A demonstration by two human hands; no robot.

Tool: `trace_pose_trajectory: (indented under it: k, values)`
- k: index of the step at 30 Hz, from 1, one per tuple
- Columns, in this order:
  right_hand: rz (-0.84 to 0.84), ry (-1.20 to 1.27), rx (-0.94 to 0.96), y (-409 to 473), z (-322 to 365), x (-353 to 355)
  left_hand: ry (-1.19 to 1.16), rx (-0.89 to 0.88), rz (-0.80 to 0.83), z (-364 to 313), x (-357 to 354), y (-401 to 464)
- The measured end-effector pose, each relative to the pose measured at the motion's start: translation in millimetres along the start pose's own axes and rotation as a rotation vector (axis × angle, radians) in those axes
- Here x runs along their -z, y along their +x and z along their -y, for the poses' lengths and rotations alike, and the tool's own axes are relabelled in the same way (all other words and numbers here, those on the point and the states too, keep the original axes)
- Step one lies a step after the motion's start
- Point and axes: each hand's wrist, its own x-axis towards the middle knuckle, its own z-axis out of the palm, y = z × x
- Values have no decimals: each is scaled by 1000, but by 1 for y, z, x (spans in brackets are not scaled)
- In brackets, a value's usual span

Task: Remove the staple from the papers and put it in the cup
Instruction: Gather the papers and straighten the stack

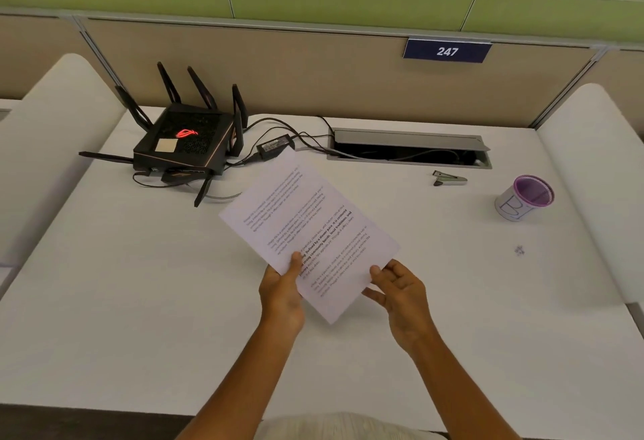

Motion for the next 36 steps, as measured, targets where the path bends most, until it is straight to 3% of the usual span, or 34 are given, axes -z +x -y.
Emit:
trace_pose_trajectory:
  k: [6, 11, 13, 16, 18, 25, 32, 36]
  values:
    - [-123, -145, 27, -1, -2, -12, -23, 10, 38, 13, 2, -6]
    - [-123, -288, 21, 9, 23, 19, -11, -92, -67, -25, 34, 15]
    - [-105, -323, 41, 11, 34, 30, 172, -103, -65, -43, 47, 23]
    - [-103, -363, 92, 12, 46, 35, 521, -133, 59, -59, 49, 30]
    - [-124, -372, 136, 13, 50, 33, 615, -180, 142, -65, 41, 29]
    - [-214, -339, 334, 7, 49, 28, 594, -377, 207, -63, 18, 17]
    - [-245, -351, 187, 4, 8, 33, 651, -275, 163, -22, 26, 11]
    - [-267, -377, 197, 9, 10, 35, 655, -312, 170, -25, 21, 9]
